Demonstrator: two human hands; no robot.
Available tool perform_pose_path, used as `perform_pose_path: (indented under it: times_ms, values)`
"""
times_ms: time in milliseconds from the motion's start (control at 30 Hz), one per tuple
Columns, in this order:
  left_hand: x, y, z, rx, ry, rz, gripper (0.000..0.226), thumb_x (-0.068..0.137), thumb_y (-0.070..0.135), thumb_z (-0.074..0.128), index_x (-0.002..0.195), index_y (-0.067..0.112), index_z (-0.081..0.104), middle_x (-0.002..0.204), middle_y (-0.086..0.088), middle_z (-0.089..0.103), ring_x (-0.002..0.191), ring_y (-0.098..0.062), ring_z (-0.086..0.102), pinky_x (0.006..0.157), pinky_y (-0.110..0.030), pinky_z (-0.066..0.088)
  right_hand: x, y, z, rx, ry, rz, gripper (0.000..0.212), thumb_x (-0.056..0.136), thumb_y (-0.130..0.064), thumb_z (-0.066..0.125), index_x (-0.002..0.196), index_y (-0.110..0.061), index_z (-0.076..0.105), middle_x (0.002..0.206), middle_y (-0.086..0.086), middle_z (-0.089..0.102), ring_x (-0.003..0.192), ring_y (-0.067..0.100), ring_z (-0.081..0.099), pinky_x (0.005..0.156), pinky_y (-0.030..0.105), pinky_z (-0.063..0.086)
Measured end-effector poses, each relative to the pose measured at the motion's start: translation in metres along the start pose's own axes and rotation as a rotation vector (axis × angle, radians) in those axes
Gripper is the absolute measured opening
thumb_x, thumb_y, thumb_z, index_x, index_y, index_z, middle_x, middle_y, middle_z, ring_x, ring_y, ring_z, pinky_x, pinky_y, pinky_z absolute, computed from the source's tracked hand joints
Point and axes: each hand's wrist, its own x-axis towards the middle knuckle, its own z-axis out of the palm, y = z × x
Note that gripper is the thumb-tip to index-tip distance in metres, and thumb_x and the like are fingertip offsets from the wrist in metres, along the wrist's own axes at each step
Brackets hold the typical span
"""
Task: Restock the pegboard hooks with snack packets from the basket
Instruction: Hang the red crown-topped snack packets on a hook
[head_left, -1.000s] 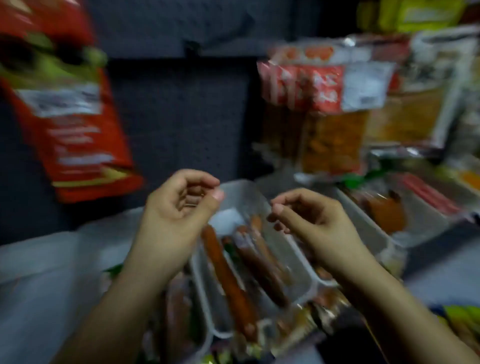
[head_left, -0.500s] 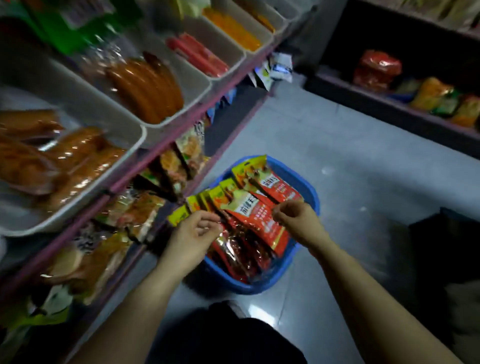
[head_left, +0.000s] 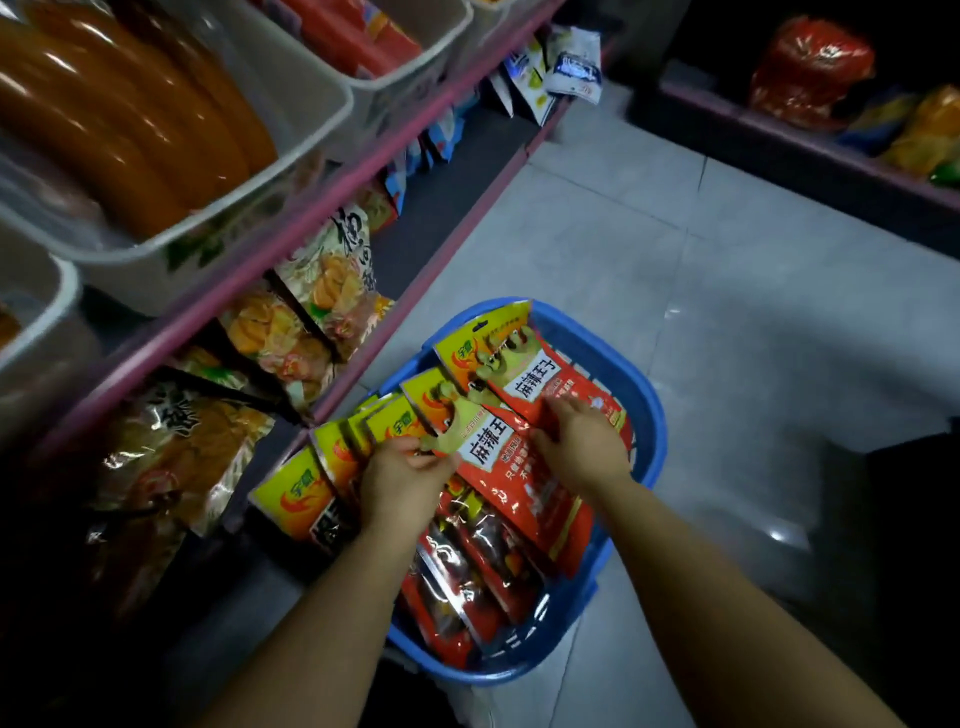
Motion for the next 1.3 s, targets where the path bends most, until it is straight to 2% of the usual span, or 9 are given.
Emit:
perform_pose_path:
  times_ms: [133, 233, 400, 600, 733, 833, 967, 1167, 1300]
  values:
    - [-0.003, 0.006, -0.002, -0.2, 0.003, -0.023, 0.013, 0.081, 0.004, 0.07, 0.086, 0.015, 0.066, 0.087, 0.001, 0.07, 0.074, -0.008, 0.063, 0.063, -0.02, 0.045, -0.014, -0.014, -0.003, -0.153, 0.186, -0.149, 0.031, 0.095, -0.039, 0.043, 0.11, -0.022, 0.065, 0.104, 0.004, 0.071, 0.095, 0.028, 0.063, 0.078, 0.035, 0.045]
    - [-0.001, 0.004, -0.023, -0.325, 0.055, 0.005, 0.024, 0.084, 0.004, 0.064, 0.064, 0.016, 0.067, 0.065, 0.0, 0.068, 0.06, -0.014, 0.059, 0.058, -0.023, 0.045, -0.03, -0.032, -0.005, -0.114, 0.215, -0.282, 0.04, 0.086, -0.054, 0.044, 0.099, -0.026, 0.07, 0.089, 0.004, 0.071, 0.092, 0.027, 0.062, 0.088, 0.038, 0.038]
    - [-0.004, -0.012, -0.061, -0.583, 0.187, -0.028, 0.023, 0.095, 0.008, 0.047, 0.076, 0.018, 0.054, 0.066, 0.001, 0.066, 0.056, -0.008, 0.062, 0.047, -0.017, 0.046, -0.034, -0.053, 0.005, 0.349, 0.058, -0.232, 0.045, 0.084, -0.059, 0.056, 0.108, -0.023, 0.07, 0.103, 0.003, 0.057, 0.109, 0.023, 0.051, 0.088, 0.027, 0.038]
    - [-0.015, -0.02, -0.071, -0.709, 0.142, -0.044, 0.009, 0.095, 0.012, 0.052, 0.09, 0.02, 0.054, 0.079, -0.004, 0.07, 0.059, -0.011, 0.069, 0.048, -0.024, 0.053, -0.015, -0.059, 0.016, 0.267, -0.017, 0.046, 0.109, 0.065, -0.061, 0.075, 0.15, -0.016, 0.021, 0.146, 0.014, 0.042, 0.134, 0.033, 0.037, 0.109, 0.046, 0.033]
    - [-0.029, -0.027, -0.069, -0.572, 0.042, -0.044, 0.017, 0.086, -0.002, 0.061, 0.092, 0.014, 0.067, 0.085, -0.005, 0.075, 0.072, -0.019, 0.072, 0.062, -0.03, 0.054, -0.012, -0.054, 0.013, 0.224, -0.083, 0.214, 0.127, 0.049, -0.062, 0.083, 0.147, -0.014, 0.02, 0.147, 0.013, 0.039, 0.137, 0.033, 0.033, 0.109, 0.051, 0.026]
    - [-0.038, -0.028, -0.079, -0.624, 0.105, -0.012, 0.017, 0.088, 0.0, 0.059, 0.088, 0.015, 0.066, 0.074, 0.001, 0.075, 0.066, -0.017, 0.071, 0.058, -0.028, 0.052, -0.02, -0.056, 0.014, 0.263, 0.034, 0.17, 0.104, 0.05, -0.048, 0.089, 0.133, -0.009, 0.039, 0.134, 0.014, 0.049, 0.126, 0.032, 0.046, 0.104, 0.048, 0.036]
    - [-0.06, -0.018, -0.104, -0.673, 0.165, 0.082, 0.016, 0.087, 0.004, 0.062, 0.083, 0.019, 0.067, 0.075, 0.001, 0.076, 0.065, -0.017, 0.072, 0.053, -0.028, 0.056, -0.046, -0.073, -0.014, 0.776, 0.019, 0.035, 0.053, 0.061, -0.02, 0.089, 0.103, -0.013, 0.058, 0.098, 0.004, 0.071, 0.075, 0.012, 0.069, 0.062, 0.031, 0.056]
    - [-0.129, 0.023, -0.176, -0.521, 0.24, 0.489, 0.021, 0.078, 0.019, 0.069, 0.089, 0.037, 0.074, 0.092, 0.006, 0.076, 0.087, -0.018, 0.072, 0.076, -0.035, 0.055, -0.111, -0.133, -0.086, 0.932, 0.124, -0.348, 0.011, 0.081, -0.017, 0.074, 0.082, -0.026, 0.068, 0.074, -0.014, 0.074, 0.066, -0.002, 0.068, 0.06, 0.014, 0.053]
    - [-0.194, 0.039, -0.236, -0.51, 0.349, 0.696, 0.022, 0.075, 0.02, 0.07, 0.088, 0.038, 0.074, 0.084, 0.01, 0.076, 0.079, -0.012, 0.073, 0.066, -0.03, 0.059, -0.162, -0.185, -0.131, 1.066, 0.037, -0.492, 0.008, 0.078, -0.021, 0.076, 0.084, -0.017, 0.074, 0.079, -0.005, 0.077, 0.074, 0.012, 0.073, 0.066, 0.031, 0.06]
